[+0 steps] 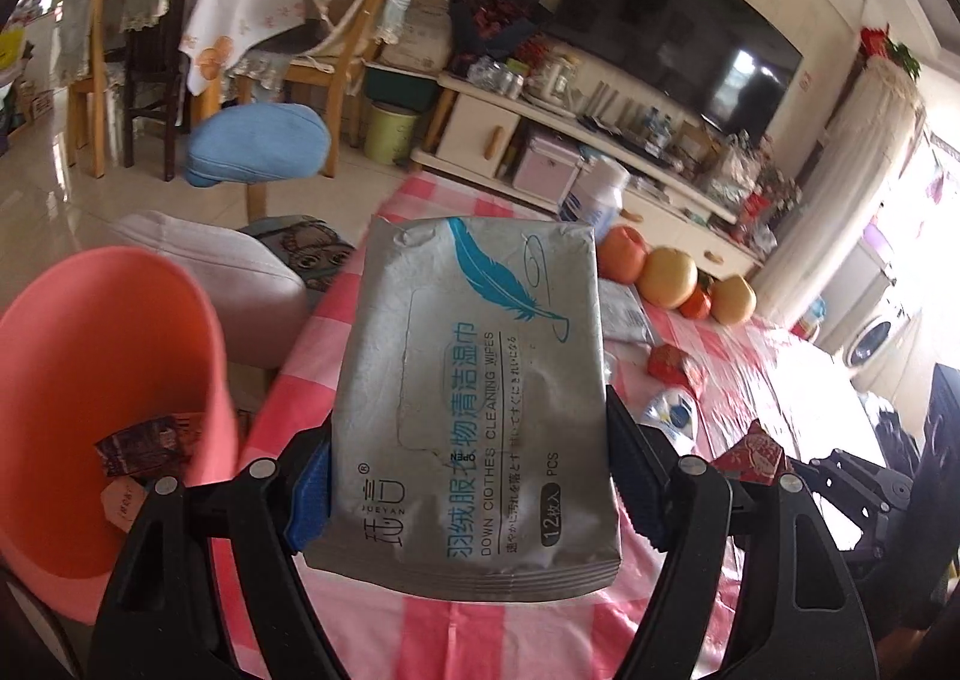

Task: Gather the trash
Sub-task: 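Carry the wipes pack and snack wrapper into the pink bucket and open both grippers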

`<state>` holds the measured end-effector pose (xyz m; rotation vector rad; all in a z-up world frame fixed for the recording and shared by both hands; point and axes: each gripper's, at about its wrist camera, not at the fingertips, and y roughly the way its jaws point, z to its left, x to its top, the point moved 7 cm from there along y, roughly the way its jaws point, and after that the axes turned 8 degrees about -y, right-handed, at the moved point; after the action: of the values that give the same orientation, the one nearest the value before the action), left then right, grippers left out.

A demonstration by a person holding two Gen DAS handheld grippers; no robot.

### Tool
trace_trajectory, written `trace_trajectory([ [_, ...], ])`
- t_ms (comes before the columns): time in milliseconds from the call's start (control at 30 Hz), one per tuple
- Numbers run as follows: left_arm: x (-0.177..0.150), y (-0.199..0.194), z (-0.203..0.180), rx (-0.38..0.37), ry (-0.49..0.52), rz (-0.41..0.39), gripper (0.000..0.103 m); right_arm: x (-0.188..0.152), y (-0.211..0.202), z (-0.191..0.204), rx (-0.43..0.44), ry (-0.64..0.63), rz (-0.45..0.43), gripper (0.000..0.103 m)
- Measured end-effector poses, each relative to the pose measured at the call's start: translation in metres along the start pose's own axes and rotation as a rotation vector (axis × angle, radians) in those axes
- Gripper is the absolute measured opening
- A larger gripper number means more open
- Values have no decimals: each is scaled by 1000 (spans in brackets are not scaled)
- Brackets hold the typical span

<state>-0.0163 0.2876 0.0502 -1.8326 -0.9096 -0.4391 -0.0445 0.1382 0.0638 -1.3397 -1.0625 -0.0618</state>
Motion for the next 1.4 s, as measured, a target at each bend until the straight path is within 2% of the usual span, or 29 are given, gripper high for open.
trace_trajectory([
  [300,23,-29,57,72,-151,-99,77,27,9,52,47,-61,-12,51],
  [400,29,-34,87,122,-238,-122,77,41,13,68,67,-71,-26,52],
  [700,40,-47,163,288,-392,-171,77,91,27,122,115,-179,-68,52],
  [900,40,-48,189,370,-437,-173,77,116,44,153,151,-241,-75,52],
  [1233,40,-53,229,420,-532,-176,78,137,73,202,220,-347,-63,52],
  [1400,38,-51,239,453,-547,-162,81,138,89,218,227,-386,-31,58],
])
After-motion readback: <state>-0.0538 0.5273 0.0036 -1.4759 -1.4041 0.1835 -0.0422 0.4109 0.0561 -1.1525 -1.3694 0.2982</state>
